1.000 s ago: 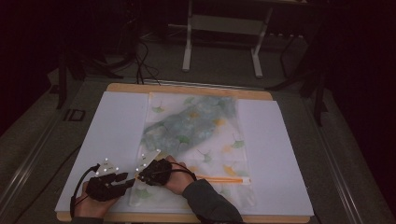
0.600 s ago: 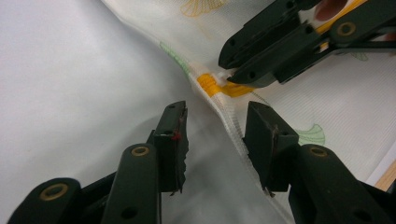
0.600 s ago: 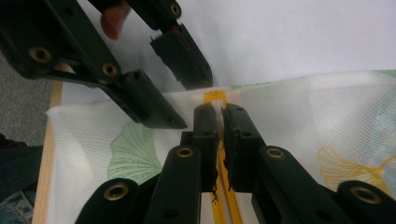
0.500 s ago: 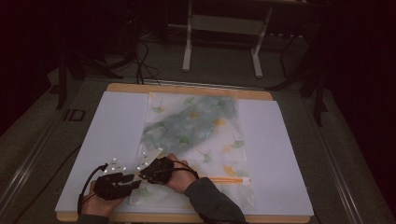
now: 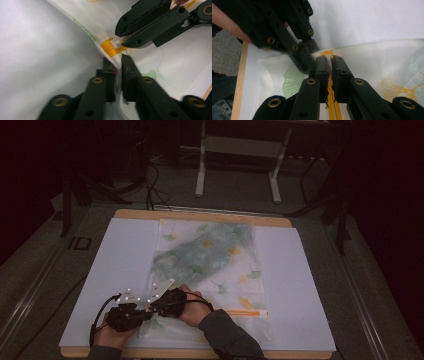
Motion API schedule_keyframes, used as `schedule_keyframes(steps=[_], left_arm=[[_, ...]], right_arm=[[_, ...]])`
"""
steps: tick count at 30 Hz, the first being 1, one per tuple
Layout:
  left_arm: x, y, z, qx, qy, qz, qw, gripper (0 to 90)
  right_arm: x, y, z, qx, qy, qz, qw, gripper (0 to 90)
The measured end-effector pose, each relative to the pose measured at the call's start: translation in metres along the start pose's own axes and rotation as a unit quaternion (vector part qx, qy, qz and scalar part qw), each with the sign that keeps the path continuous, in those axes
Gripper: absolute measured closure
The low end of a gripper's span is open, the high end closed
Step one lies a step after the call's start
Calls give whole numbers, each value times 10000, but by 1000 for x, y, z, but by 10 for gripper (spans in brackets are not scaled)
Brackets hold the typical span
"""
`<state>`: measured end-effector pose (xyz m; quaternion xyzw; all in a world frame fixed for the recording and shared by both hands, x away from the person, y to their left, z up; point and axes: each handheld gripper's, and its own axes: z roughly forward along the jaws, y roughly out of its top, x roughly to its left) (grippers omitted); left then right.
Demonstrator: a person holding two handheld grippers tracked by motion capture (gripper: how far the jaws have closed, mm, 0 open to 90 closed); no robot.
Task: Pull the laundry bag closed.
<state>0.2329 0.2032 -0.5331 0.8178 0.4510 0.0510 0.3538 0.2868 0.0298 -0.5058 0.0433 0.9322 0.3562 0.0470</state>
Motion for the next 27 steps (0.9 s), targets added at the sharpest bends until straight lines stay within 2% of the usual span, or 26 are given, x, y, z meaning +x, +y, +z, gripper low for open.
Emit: schedule_keyframes(steps=[14,27], left_arm=[[-1,0,-1,-45,-1,11,10000,884],[-1,0,-2,-84,-8,-4,10000,885]], right_arm=[[-4,-10,2,-19,37,119,9999,847],[-5,-18,5,97,50,131,9999,848]])
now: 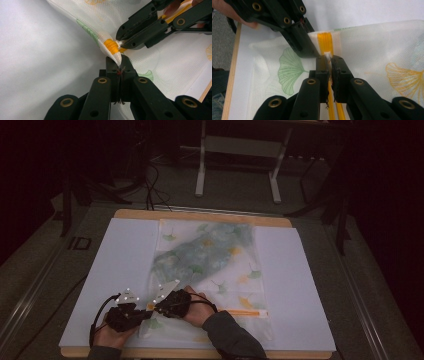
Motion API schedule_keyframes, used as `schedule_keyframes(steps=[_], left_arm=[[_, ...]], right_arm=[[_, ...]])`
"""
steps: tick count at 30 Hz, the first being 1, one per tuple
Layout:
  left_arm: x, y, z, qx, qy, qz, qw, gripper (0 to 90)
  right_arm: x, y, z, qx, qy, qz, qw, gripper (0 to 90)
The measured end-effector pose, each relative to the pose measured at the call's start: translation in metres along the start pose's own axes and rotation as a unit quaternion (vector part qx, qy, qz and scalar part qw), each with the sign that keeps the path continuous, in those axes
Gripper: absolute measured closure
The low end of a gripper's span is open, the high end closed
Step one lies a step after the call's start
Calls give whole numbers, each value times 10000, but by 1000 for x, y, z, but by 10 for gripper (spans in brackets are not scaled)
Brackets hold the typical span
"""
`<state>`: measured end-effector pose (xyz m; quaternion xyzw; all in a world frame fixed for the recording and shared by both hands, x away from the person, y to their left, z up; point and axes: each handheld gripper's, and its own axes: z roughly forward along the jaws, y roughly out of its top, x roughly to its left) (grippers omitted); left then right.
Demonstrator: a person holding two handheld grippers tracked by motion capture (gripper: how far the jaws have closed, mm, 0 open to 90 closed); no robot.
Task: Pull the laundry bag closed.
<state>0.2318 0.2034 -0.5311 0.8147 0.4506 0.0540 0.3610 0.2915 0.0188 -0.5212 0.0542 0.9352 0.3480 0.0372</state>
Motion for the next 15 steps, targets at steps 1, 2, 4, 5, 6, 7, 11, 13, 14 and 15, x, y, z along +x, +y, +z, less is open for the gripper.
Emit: schedule_keyframes(steps=[1,2,4,5,6,7,11,13,14,15], left_arm=[[0,0,0,-7,-1,5,10000,885],[0,0,-1,-17,-2,5,10000,885],[0,0,-1,-11,0,12,10000,885],[0,0,-1,-16,1,11,10000,885],[0,0,-1,-14,6,18,10000,885],[0,0,-1,-15,8,21,10000,885],[0,0,-2,-35,15,12,10000,885],[0,0,-2,-44,10,11,10000,885],[0,0,-2,-53,13,12,10000,885],[0,0,-3,-62,21,3,10000,884]], right_arm=[[0,0,0,4,13,-4,10000,848],[0,-1,1,18,7,-32,10000,848],[0,-1,1,63,-3,-34,10000,848],[0,-1,1,58,-3,-28,10000,848],[0,-2,1,58,-2,-28,10000,848],[0,-1,1,60,-1,-29,10000,848],[1,-1,1,91,-44,-72,9999,848],[1,-2,2,138,-56,-78,9999,848],[1,-3,2,127,-57,-77,9999,848],[1,-4,3,133,-66,-71,9999,848]])
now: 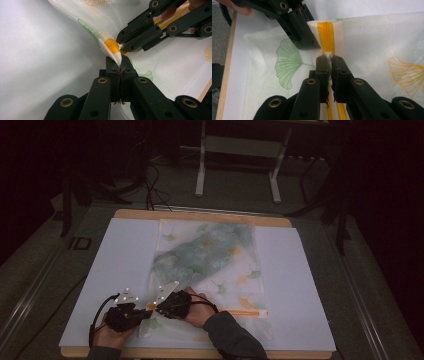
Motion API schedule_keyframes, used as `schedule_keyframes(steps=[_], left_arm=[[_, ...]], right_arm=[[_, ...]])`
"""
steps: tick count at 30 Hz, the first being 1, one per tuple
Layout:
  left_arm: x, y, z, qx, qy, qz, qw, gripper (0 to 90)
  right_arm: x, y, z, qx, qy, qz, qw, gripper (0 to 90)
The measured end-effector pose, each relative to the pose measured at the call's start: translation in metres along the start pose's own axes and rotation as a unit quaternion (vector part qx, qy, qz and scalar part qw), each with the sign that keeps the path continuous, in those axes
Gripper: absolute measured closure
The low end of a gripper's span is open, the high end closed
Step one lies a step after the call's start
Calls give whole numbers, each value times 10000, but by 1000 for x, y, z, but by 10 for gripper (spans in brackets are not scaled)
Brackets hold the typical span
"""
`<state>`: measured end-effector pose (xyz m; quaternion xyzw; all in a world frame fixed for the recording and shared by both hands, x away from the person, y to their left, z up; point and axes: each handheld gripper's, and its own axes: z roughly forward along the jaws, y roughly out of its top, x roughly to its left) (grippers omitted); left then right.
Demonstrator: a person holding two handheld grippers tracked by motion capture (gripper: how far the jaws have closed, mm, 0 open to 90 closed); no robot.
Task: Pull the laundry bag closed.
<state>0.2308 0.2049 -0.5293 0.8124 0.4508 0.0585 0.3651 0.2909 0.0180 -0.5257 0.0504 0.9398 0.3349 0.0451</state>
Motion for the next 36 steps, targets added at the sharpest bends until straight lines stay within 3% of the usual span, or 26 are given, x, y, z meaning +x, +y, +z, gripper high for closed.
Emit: schedule_keyframes(steps=[20,36], left_arm=[[0,0,-3,-89,89,53,9999,884],[1,-1,-3,-100,149,90,9998,884]], right_arm=[[3,-4,-6,355,-152,-55,9992,849],[-3,-15,-16,600,-174,-45,9980,850]])
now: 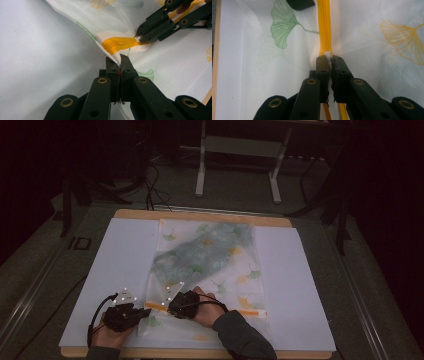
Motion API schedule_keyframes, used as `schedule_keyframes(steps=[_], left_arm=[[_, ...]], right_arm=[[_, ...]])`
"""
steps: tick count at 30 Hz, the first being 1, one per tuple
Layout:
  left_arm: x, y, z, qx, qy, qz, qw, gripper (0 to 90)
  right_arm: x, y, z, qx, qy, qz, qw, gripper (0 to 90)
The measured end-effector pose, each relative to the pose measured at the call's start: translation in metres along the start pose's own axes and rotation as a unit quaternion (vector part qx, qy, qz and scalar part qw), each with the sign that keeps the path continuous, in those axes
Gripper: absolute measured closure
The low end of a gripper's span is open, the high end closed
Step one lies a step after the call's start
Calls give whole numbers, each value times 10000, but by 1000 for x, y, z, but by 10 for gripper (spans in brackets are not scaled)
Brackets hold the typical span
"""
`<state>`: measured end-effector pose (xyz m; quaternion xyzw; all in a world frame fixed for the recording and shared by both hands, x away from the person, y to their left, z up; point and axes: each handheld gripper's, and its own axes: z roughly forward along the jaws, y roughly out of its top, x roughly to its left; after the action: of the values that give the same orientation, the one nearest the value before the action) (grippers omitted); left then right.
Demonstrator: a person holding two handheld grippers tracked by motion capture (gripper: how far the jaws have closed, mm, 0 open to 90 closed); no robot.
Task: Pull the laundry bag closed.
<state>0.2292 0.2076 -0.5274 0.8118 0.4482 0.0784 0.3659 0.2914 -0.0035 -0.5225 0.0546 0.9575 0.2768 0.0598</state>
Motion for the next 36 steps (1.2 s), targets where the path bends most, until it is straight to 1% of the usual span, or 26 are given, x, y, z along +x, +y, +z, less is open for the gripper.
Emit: schedule_keyframes(steps=[13,20,31,36], left_arm=[[1,0,0,15,2,-3,10000,884],[1,-1,-1,4,9,-13,10000,884],[1,-1,-1,13,3,-16,10000,884],[1,-1,-1,8,2,-28,10000,884]], right_arm=[[-4,-11,-9,180,-78,-36,9998,850],[-2,-14,-13,276,-126,-89,9995,850],[-3,-18,-17,337,-152,-118,9992,851],[-3,-21,-20,406,-179,-120,9989,851]])
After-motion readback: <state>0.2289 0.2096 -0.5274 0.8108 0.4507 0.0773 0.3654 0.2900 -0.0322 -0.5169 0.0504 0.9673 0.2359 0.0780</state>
